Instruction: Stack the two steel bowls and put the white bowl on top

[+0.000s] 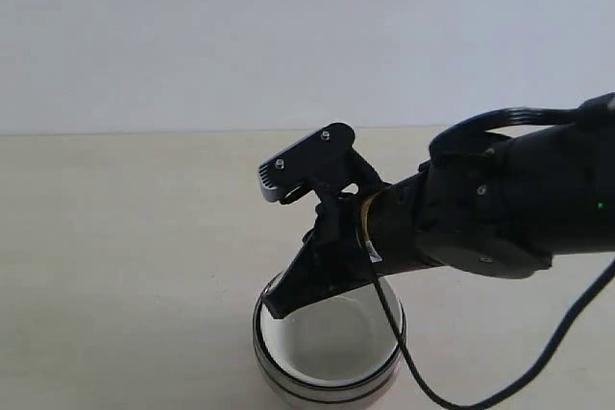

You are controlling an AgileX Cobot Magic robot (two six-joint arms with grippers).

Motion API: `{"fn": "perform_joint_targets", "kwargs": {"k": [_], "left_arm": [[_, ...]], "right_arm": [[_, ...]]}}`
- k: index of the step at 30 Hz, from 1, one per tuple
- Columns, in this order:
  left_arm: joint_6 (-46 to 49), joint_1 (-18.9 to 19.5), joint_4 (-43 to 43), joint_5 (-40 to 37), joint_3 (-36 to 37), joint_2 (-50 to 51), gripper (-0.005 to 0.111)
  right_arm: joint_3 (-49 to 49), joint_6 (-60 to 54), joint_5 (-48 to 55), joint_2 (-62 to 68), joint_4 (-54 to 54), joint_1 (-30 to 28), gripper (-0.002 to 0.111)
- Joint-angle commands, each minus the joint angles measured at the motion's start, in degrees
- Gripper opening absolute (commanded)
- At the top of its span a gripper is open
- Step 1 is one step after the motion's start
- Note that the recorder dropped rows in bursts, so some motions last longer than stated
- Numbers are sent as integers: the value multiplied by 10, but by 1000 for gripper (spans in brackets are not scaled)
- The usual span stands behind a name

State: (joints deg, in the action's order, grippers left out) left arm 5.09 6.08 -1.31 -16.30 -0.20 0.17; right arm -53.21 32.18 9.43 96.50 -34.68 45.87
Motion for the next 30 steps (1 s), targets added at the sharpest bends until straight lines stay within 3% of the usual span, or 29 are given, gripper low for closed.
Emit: {"fn": "perform_joint_targets", "kwargs": {"k": [1,30], "left_arm": [[-6,0,-2,0,2,-2,4],[-6,0,-2,0,2,-2,4]], "right_arm": [[-21,2,13,14,-7,-2,0],[-23,3,17,14,-64,-2,0]]}}
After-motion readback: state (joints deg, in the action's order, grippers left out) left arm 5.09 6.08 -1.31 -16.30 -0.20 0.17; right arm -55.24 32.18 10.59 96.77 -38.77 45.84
